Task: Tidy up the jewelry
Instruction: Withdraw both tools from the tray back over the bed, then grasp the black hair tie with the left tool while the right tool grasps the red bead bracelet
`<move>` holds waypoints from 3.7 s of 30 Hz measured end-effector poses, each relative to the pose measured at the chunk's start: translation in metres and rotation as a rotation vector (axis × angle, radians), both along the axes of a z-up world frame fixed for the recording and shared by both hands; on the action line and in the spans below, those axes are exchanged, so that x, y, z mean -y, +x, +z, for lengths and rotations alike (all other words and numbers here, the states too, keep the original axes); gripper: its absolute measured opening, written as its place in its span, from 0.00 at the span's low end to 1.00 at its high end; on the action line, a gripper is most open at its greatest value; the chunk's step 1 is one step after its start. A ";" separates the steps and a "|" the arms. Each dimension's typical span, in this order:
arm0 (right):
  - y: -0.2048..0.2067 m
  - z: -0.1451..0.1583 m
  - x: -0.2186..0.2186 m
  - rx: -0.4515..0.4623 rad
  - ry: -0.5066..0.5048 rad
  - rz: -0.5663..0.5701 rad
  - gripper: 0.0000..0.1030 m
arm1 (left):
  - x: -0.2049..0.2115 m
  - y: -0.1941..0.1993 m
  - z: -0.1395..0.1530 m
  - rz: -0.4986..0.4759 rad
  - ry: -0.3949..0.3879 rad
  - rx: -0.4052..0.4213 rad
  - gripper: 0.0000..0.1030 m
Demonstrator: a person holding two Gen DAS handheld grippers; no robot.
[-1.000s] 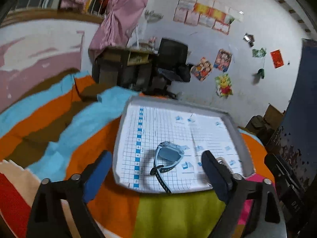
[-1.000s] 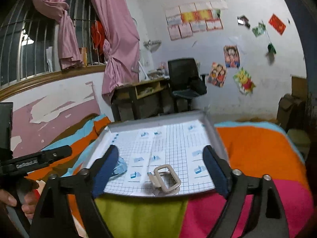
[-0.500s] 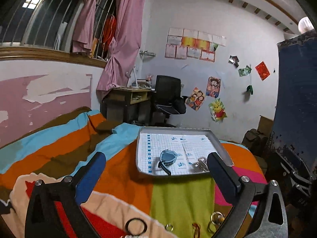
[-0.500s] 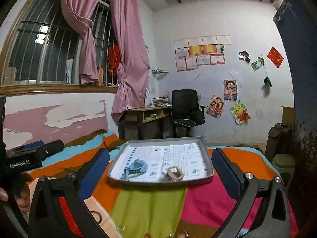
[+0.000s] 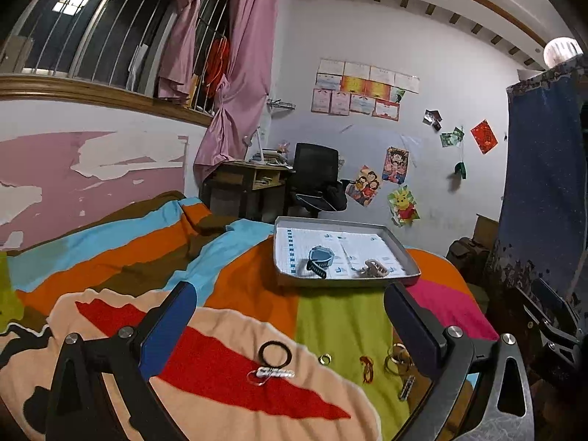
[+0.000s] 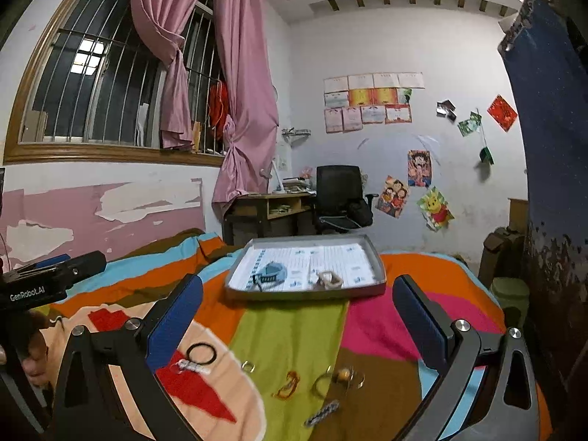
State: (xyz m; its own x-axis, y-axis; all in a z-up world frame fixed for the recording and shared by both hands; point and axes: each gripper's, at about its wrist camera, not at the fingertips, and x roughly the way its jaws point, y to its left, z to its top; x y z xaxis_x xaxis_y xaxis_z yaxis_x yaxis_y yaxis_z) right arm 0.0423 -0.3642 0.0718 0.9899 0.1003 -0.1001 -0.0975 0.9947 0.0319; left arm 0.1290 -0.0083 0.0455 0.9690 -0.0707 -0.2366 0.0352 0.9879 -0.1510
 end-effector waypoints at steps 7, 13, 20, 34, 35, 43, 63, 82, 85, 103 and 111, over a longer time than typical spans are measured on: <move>-0.031 -0.013 -0.006 -0.031 0.002 -0.029 0.99 | -0.004 -0.033 -0.015 -0.030 0.028 -0.039 1.00; -0.045 -0.020 -0.008 -0.078 0.018 -0.041 0.99 | -0.022 -0.054 -0.029 -0.008 -0.043 -0.081 1.00; -0.049 -0.023 -0.013 -0.106 0.005 -0.045 0.99 | -0.019 -0.068 -0.034 0.015 0.007 -0.075 1.00; -0.043 -0.022 -0.016 -0.126 0.009 -0.033 0.99 | -0.029 -0.055 -0.029 0.040 -0.008 -0.095 1.00; -0.039 -0.021 -0.016 -0.138 0.011 -0.026 0.99 | -0.031 -0.050 -0.028 0.036 -0.009 -0.106 1.00; 0.007 -0.019 -0.015 -0.189 0.001 0.034 0.99 | -0.050 0.017 -0.027 -0.003 -0.031 -0.235 1.00; 0.164 -0.062 -0.023 -0.326 0.025 0.103 0.99 | -0.048 0.165 -0.070 -0.069 -0.009 -0.322 1.00; 0.215 -0.173 -0.047 -0.746 0.103 0.202 0.72 | -0.032 0.213 -0.148 -0.325 -0.068 -0.585 0.54; 0.221 -0.184 -0.042 -0.791 0.145 0.186 0.69 | -0.027 0.215 -0.157 -0.346 -0.063 -0.612 0.49; 0.228 -0.222 -0.061 -0.900 0.282 0.230 0.31 | -0.015 0.209 -0.170 -0.450 -0.112 -0.692 0.06; 0.227 -0.225 -0.063 -0.892 0.296 0.234 0.16 | -0.002 0.202 -0.165 -0.485 -0.088 -0.682 0.06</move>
State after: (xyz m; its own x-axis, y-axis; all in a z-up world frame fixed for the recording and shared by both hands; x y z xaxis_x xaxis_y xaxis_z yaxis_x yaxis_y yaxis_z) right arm 0.2692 -0.3012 -0.1532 0.5139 0.4273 -0.7438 -0.1107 0.8929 0.4365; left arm 0.3312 -0.0062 -0.1193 0.4731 -0.4880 -0.7335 0.3257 0.8705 -0.3691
